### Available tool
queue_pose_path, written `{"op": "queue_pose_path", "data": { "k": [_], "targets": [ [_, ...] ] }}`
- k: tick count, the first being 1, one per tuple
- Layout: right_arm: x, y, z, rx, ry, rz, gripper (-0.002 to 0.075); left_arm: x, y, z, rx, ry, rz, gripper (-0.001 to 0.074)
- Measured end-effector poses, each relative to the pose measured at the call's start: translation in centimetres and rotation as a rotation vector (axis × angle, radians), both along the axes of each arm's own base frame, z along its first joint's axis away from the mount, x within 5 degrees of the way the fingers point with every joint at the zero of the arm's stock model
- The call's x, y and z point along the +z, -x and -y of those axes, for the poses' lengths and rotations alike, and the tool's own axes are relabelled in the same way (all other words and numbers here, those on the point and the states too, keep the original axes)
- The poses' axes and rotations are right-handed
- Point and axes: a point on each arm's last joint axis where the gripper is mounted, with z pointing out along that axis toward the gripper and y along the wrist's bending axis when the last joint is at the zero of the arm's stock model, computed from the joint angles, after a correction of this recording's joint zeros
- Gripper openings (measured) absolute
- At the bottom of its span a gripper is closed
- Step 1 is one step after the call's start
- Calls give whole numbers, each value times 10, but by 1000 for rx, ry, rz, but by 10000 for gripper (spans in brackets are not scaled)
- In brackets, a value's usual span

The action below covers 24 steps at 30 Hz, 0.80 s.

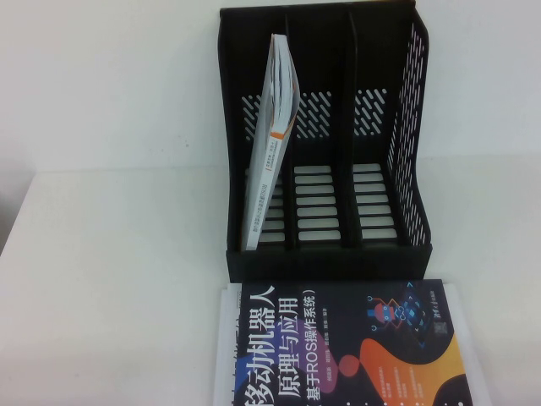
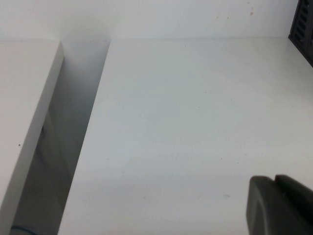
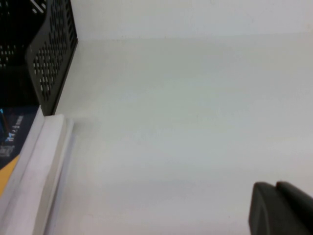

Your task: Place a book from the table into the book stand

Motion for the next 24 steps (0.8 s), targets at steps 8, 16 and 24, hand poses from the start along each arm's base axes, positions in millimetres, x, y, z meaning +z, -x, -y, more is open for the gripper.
{"op": "queue_pose_path", "data": {
  "k": [8, 16, 24],
  "targets": [
    [0, 0, 0, 0, 0, 0, -2, 0, 0, 0, 0, 0, 0, -4],
    [3, -2, -1, 6, 0, 55, -2, 3, -1, 0, -2, 1, 46, -4],
    [36, -5, -4, 41, 3, 419, -2, 36, -3, 2, -21, 9, 420, -4]
  ]
}}
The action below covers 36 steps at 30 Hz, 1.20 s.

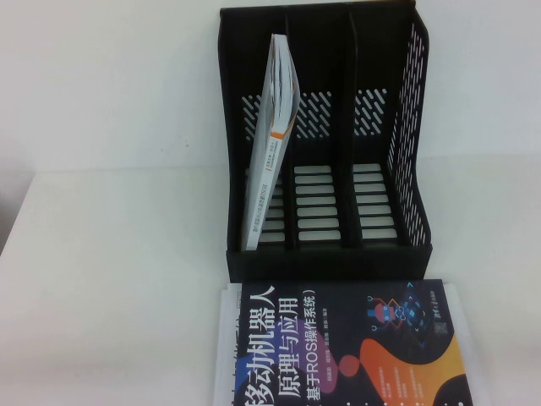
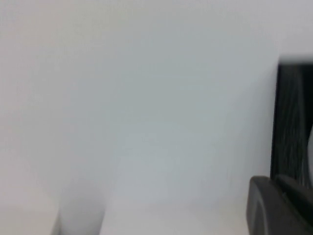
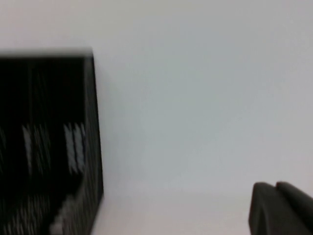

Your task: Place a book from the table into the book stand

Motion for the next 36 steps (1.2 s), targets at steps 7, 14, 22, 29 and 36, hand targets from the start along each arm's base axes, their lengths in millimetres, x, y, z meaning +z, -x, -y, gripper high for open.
{"op": "queue_pose_path", "data": {
  "k": [7, 14, 22, 29, 36],
  "targets": [
    [28, 7, -2, 74, -192, 315, -2, 31, 10, 1, -18, 12, 365, -4],
    [36, 11, -3, 99, -228, 411, -2, 42, 17, 1, -25, 17, 505, -4],
    [41, 14, -2, 131, -318, 472, -2, 38, 14, 0, -15, 49, 417, -4],
    [84, 23, 0, 92, -433, 249, 0, 88, 21, 0, -36, 148, 98, -4],
    [137, 27, 2, 8, -423, -29, 1, 132, -1, 4, -57, 177, -135, -4]
  ]
}}
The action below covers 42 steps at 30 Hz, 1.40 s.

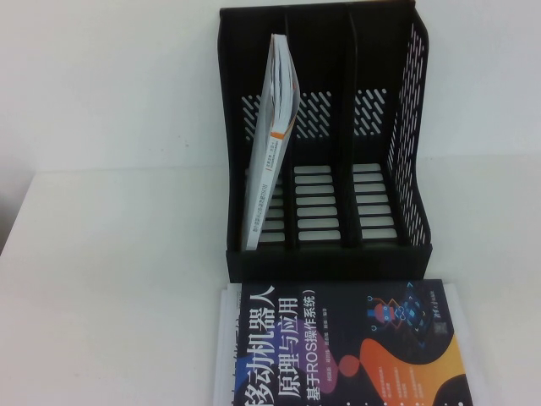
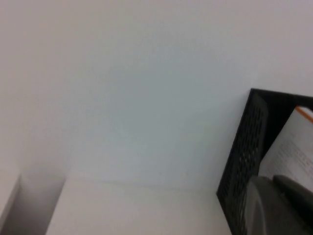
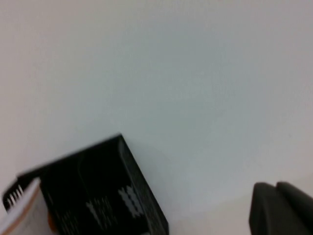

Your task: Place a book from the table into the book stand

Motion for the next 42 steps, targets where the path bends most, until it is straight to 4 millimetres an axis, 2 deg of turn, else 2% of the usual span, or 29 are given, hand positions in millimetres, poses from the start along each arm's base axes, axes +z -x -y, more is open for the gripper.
{"op": "queue_pose_path", "data": {
  "k": [2, 5, 9, 14, 20, 25, 32, 42],
  "targets": [
    [4, -7, -1, 16, 32, -116, 1, -5, -14, 1, -9, 19, -78, -4],
    [-1, -27, -7, 83, 100, -307, 1, -19, -34, 6, -42, 83, -252, -4],
    [-20, -55, -16, 229, 198, -544, 1, -42, -57, 15, -115, 157, -506, -4],
    [-43, -91, -24, 385, 249, -761, 1, -69, -80, 34, -313, 199, -785, -4],
    [-79, -134, -35, 516, 205, -979, 1, -92, -112, 52, -512, 235, -869, -4],
    [-108, -163, -49, 563, 233, -1055, 1, -105, -131, 67, -575, 283, -865, -4],
    [-144, -185, -79, 609, 257, -1113, 1, -115, -132, 88, -545, 302, -833, -4],
    [-173, -192, -103, 651, 283, -1177, 1, -146, -106, 89, -411, 296, -805, -4]
  ]
}}
